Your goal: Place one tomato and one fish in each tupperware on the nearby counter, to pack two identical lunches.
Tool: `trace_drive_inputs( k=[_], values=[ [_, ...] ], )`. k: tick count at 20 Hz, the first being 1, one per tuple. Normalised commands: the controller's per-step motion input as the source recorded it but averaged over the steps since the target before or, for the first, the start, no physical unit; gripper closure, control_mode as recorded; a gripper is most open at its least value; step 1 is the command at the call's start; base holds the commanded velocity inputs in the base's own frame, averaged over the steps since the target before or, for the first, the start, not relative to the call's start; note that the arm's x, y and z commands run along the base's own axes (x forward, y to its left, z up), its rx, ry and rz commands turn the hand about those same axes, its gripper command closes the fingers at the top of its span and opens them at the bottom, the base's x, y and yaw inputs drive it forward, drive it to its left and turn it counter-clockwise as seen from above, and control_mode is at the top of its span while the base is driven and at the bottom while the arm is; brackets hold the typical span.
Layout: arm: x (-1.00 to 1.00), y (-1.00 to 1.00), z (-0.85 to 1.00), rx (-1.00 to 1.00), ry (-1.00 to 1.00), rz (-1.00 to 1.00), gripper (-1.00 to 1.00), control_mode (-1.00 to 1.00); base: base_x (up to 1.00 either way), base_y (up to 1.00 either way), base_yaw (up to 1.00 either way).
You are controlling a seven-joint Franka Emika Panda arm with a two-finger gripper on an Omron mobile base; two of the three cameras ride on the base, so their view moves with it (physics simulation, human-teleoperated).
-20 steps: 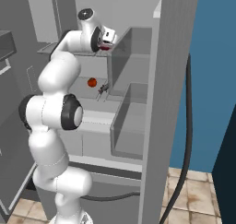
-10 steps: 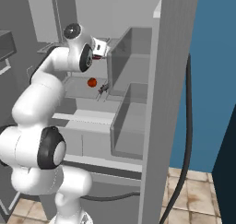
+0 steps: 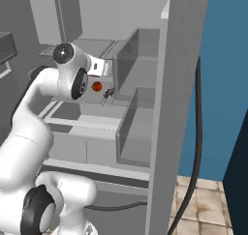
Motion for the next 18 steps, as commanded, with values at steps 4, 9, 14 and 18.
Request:
trace_drive_inputs(
  k=[4,9,14,18],
  values=[
    [-0.50,0.00,0.00,0.00,0.00,0.01,1.00,1.00,-0.50,0.02,0.01],
    [0.00,0.00,0.00,0.00,0.00,0.00,1.00,1.00,-1.00,0.10,0.01],
    [0.00,0.00,0.00,0.00,0.00,0.00,1.00,1.00,-1.00,0.22,0.00],
    [0.00,0.00,0.00,0.00,0.00,0.00,1.00,1.00,-0.97,0.36,0.00]
  ],
)
